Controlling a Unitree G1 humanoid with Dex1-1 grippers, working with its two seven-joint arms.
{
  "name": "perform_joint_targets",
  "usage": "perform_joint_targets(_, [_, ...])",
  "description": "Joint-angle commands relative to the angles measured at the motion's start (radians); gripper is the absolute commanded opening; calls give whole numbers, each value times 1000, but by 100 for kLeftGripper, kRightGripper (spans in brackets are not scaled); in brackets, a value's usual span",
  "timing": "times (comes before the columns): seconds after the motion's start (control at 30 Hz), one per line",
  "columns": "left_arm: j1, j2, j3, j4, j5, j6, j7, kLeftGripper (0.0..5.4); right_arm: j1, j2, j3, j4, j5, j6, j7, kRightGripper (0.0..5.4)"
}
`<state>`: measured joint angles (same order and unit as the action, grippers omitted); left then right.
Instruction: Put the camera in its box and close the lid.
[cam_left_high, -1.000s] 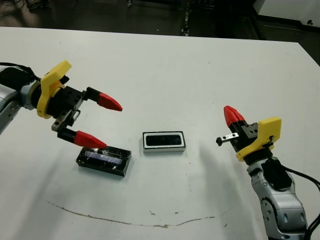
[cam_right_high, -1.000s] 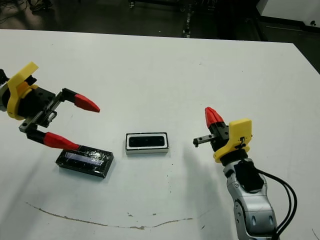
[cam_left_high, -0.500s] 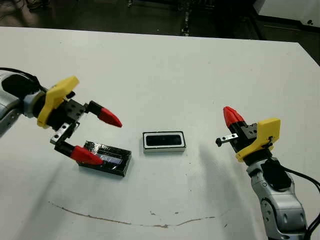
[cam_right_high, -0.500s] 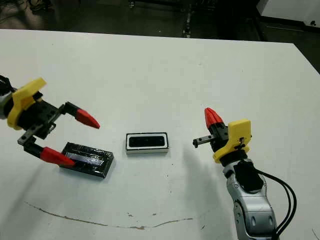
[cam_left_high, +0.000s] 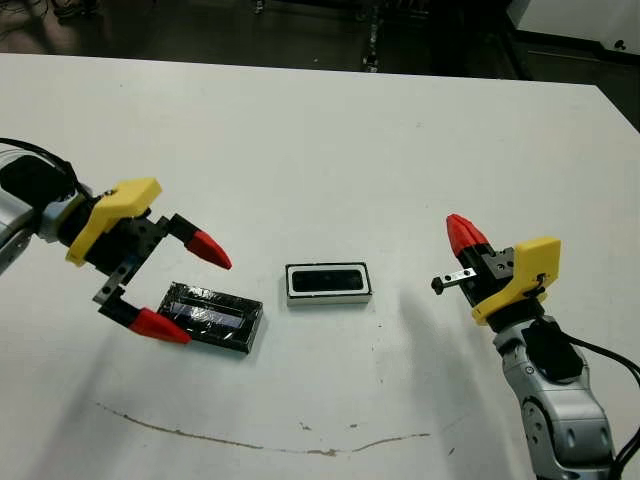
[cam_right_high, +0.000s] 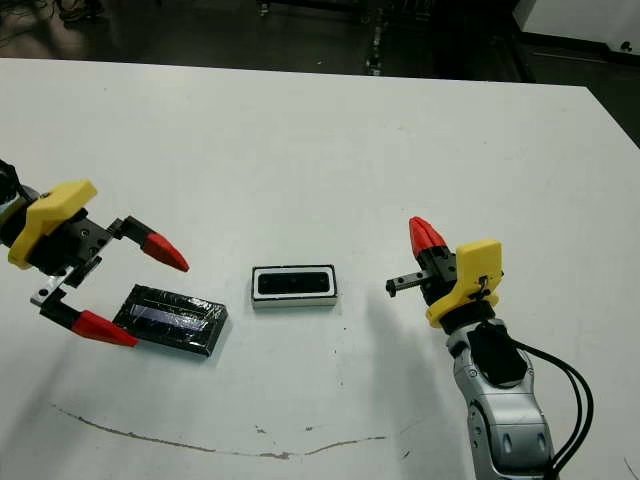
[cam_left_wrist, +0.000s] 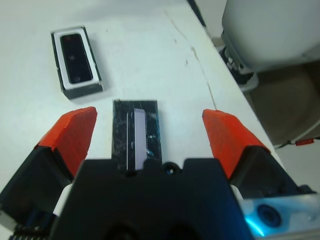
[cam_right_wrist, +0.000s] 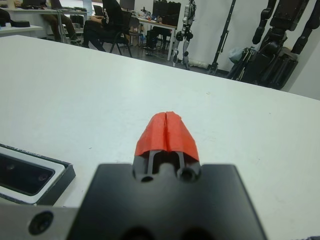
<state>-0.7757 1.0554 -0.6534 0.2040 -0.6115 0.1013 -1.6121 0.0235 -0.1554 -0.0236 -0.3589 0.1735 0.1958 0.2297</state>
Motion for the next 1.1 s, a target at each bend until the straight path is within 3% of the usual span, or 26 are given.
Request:
perform_joint_targets(0.03, [19,2,17,-10,23,41,-2,540,12,-7,-4,-6,-7,9,-7,1])
perform_joint_targets(0.23, [40,-22,56,-12,69,74,-2,540,14,-5,-2,-11,-4,9,-10,1])
perform_joint_targets(0.43, [57,-44,71,15,69,158,-2,540,11,-9,-5,1,1,-3,0,1])
perform_joint_targets(1.03, [98,-77,118,27,111,101,-2,540,16,-6,-3,-2,0,0,-3,1])
perform_joint_targets(1.1, [84,-75,102,29,110,150,-2,540,17,-7,-3,-8,-3,11,-8,1])
